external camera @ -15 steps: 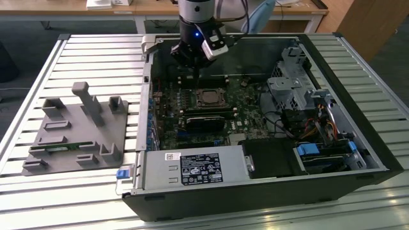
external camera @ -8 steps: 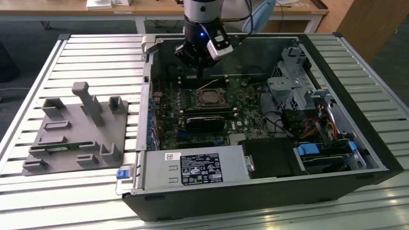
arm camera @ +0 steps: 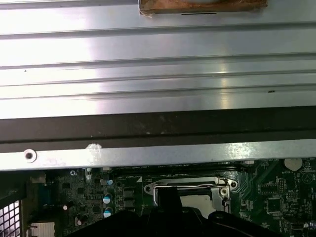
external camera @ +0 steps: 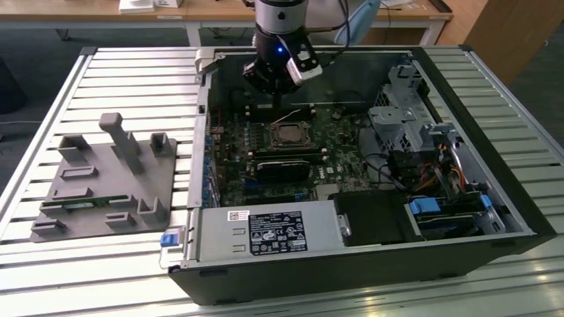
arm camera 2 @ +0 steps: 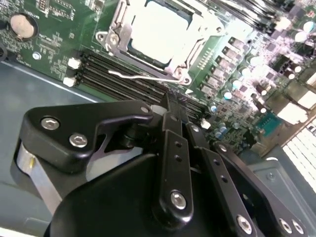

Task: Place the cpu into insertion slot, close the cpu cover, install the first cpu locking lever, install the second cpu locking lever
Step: 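Install the first cpu locking lever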

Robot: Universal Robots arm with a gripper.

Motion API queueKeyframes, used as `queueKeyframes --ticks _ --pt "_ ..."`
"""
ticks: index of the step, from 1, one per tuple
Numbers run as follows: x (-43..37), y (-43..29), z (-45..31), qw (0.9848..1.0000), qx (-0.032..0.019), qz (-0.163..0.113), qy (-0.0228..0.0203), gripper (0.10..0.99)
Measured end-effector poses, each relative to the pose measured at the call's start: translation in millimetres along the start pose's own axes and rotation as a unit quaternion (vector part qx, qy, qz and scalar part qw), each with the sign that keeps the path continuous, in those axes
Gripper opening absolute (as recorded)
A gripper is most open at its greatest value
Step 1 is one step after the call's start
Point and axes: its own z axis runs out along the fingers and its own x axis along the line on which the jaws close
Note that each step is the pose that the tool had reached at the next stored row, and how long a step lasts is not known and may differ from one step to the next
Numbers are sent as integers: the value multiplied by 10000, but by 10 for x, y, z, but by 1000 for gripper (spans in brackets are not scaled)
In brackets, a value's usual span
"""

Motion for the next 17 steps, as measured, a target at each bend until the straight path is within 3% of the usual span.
queueKeyframes --ticks 6,17 --pt "-41 2 60 9999 0 -131 7 122" --pt "-46 1 81 9999 3 -132 7 122"
